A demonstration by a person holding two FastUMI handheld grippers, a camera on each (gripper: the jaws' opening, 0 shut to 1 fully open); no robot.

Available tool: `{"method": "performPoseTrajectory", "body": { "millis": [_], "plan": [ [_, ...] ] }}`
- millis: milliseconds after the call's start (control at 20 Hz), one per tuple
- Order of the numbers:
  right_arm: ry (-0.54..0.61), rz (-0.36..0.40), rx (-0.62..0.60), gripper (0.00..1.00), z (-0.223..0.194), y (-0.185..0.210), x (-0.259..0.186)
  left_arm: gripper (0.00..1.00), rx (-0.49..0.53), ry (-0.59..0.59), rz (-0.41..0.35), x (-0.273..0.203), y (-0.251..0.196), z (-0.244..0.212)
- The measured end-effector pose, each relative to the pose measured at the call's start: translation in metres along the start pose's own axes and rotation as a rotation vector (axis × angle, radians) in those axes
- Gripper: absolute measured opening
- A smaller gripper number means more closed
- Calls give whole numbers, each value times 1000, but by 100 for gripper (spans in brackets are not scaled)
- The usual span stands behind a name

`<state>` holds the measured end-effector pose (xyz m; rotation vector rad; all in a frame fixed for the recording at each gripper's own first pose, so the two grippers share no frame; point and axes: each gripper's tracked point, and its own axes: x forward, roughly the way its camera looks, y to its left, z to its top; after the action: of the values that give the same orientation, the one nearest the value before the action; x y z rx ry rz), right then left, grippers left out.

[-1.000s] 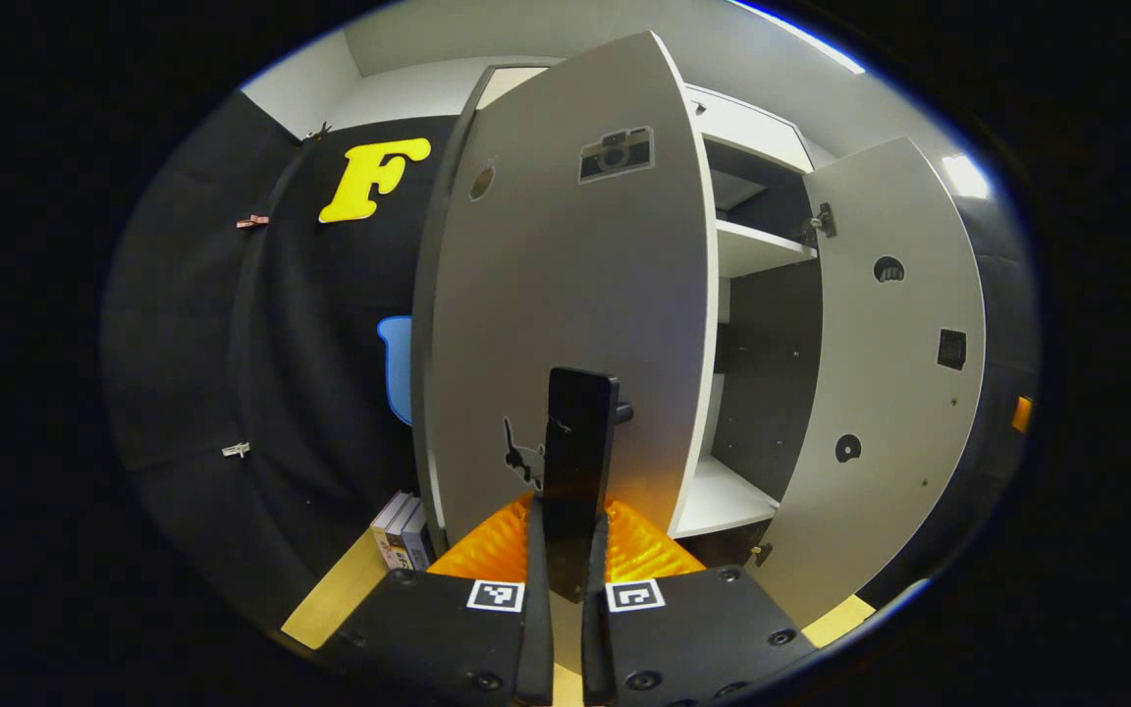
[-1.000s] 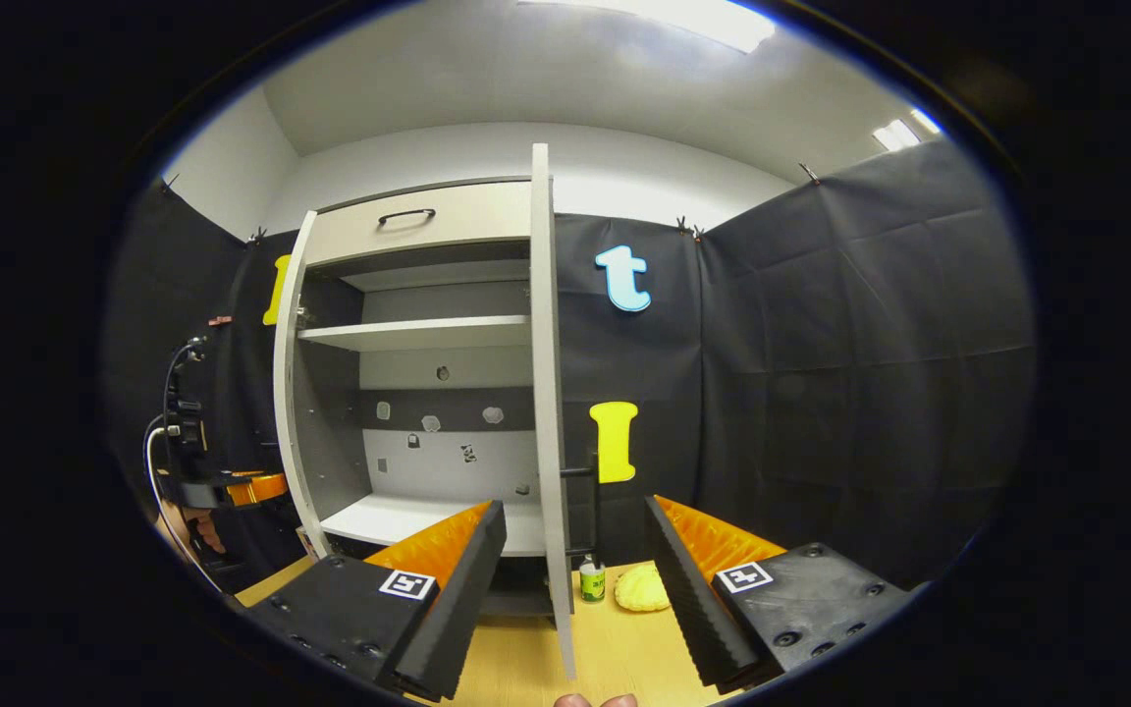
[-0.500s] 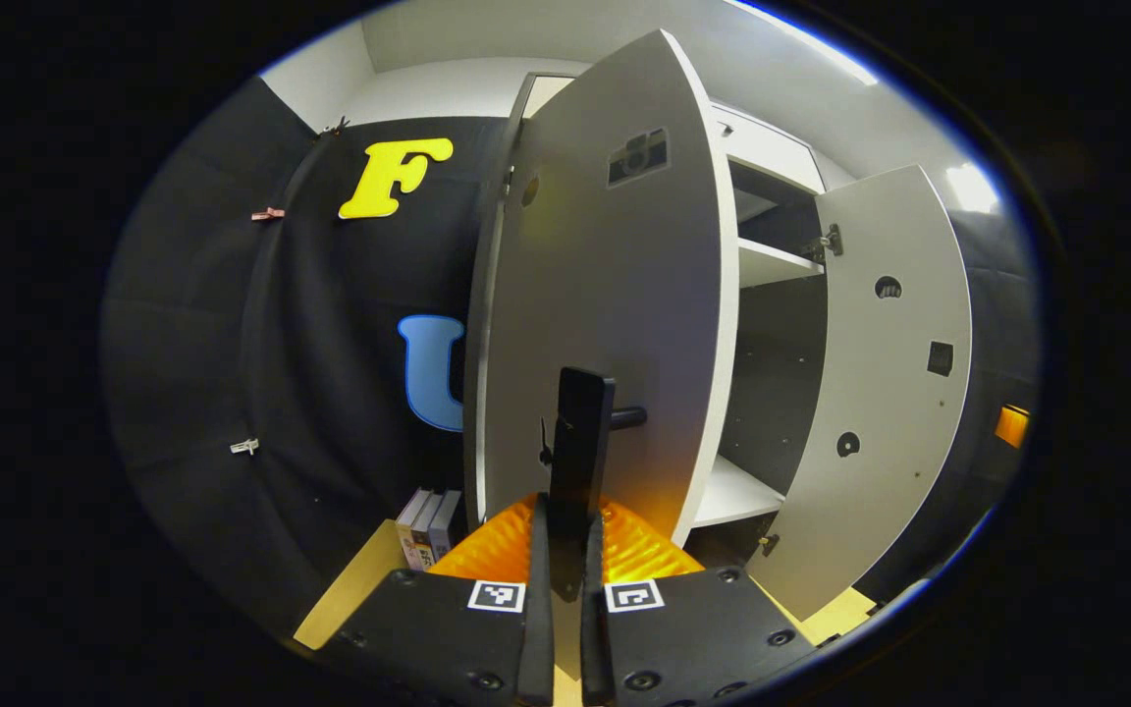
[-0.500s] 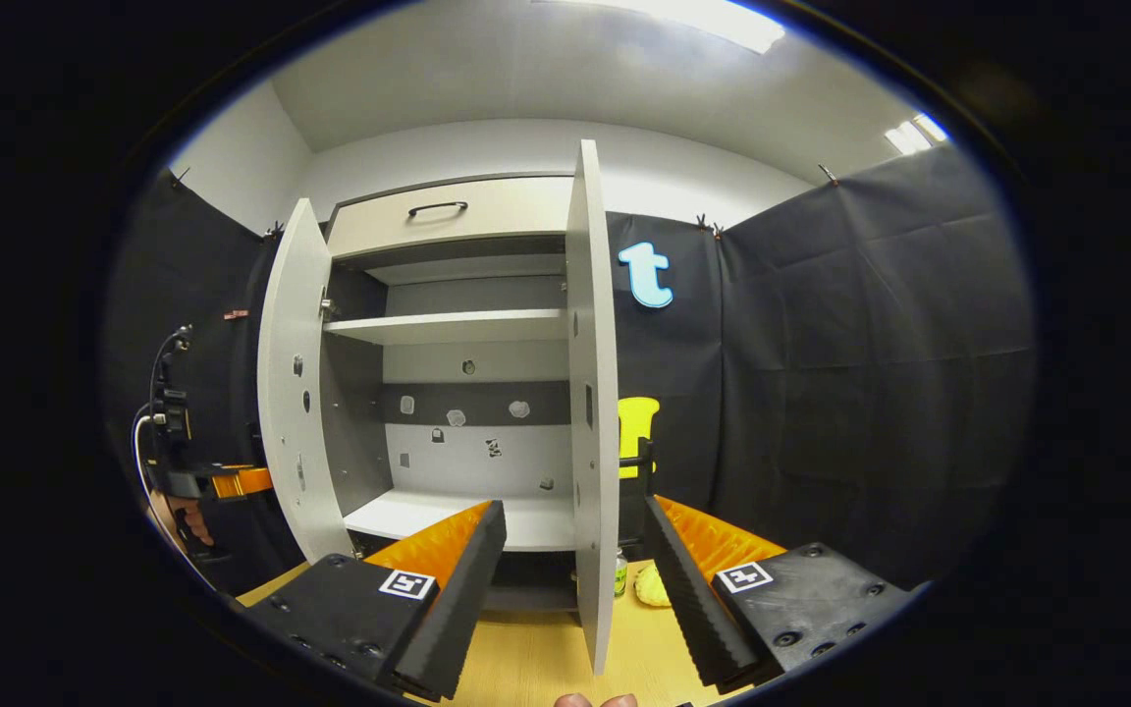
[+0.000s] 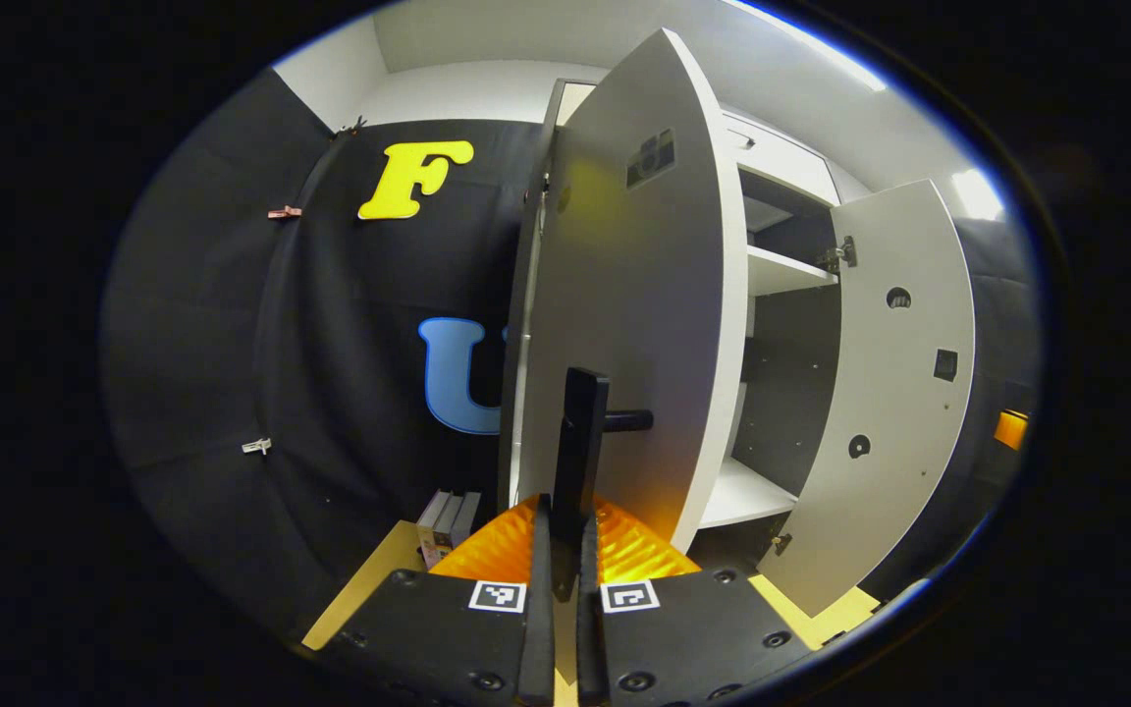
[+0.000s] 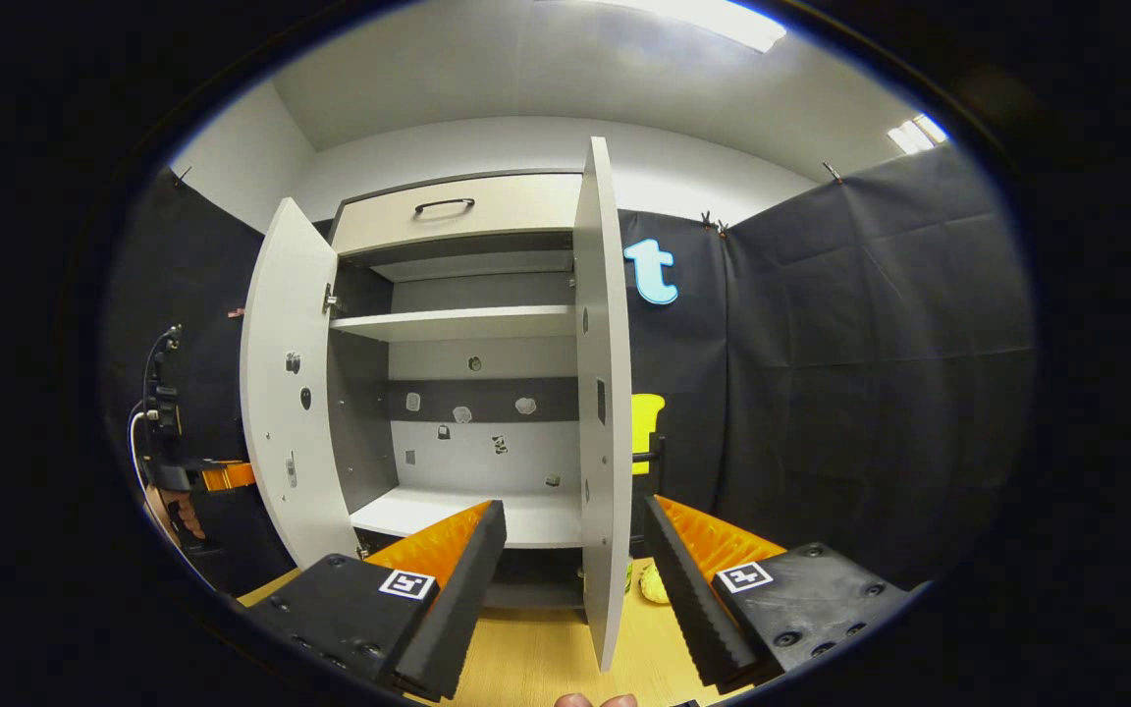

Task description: Open the right door of the double-door shoe cabinet with the right hand, and open the left door with the left hand.

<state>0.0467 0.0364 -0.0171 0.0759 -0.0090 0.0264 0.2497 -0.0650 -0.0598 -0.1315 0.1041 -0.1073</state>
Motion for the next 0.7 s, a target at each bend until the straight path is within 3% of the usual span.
{"method": "performPoseTrajectory", "body": {
  "millis": [250,450,550,600,700],
  "plan": [
    [3,5,-8,89,-1,0,0,12,-14,5,50,-2,12,-3],
    [11,13,-2,88,-2,3,0,7,3,13,134,-6,37,-5],
    [13,19,-13,89,-3,5,0,0,-45,11,74,-5,20,-6],
    [14,22,-16,88,-4,7,0,12,-55,11,66,-7,18,-5],
    [16,28,-15,89,-5,10,0,11,-34,11,77,-7,25,-6]
  ]
}}
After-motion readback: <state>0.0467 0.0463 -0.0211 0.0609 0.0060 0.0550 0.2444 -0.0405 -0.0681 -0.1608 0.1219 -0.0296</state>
